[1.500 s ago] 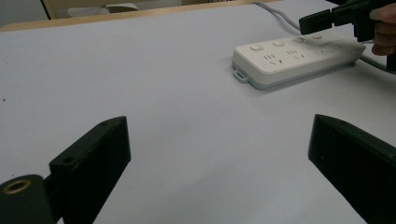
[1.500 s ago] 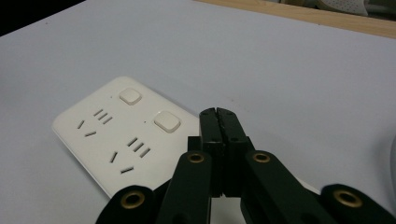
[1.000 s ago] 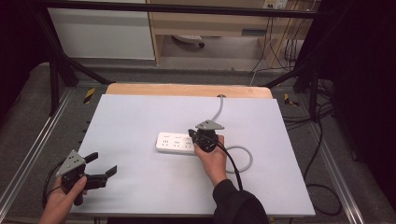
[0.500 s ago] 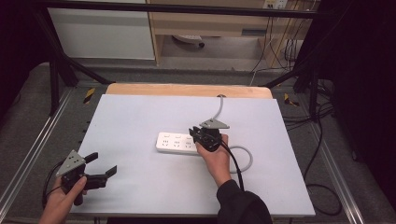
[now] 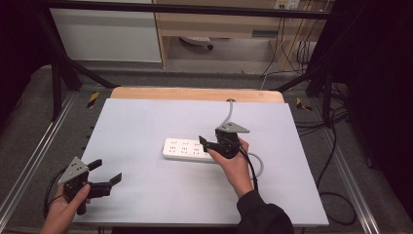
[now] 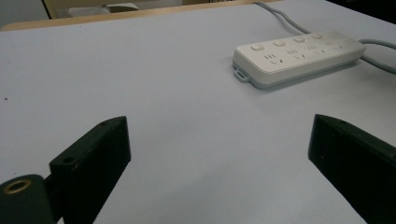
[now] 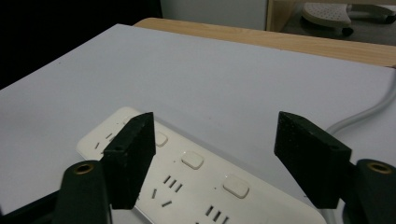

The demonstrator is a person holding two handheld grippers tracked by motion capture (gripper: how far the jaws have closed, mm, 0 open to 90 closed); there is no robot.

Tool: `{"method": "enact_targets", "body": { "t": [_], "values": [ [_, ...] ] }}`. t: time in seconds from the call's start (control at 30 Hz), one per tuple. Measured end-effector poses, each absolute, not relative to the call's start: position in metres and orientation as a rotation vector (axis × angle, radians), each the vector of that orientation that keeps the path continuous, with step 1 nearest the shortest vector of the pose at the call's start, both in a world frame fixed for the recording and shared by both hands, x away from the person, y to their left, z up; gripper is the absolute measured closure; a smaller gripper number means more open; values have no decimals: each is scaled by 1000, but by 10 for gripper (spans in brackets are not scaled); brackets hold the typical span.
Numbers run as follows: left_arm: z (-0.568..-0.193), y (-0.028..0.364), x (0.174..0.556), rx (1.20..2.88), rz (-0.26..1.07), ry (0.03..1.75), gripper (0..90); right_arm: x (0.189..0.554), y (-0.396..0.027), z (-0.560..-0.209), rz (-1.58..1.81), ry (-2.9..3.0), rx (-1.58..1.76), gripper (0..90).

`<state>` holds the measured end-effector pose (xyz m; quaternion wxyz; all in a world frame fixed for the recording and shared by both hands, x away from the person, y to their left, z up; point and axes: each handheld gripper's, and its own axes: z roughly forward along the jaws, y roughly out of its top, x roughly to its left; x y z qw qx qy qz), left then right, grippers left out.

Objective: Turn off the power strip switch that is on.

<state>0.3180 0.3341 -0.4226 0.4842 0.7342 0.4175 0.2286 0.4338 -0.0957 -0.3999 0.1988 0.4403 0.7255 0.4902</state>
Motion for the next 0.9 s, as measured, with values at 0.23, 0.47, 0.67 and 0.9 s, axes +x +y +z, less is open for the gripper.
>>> {"method": "enact_targets", "body": {
  "t": [0.23,0.47,0.67,0.9],
  "values": [
    [-423,334,318,1791,557,1016,58,431,-111,-392,1359,2011,1244,123],
    [-423,335,318,1792,559,1017,58,425,-129,-386,1361,1969,1217,57],
    [-423,335,318,1791,559,1017,58,418,-147,-379,1372,1916,1228,54],
    [-422,335,317,1791,559,1017,58,408,-169,-374,1394,1885,1230,58]
  ]
}}
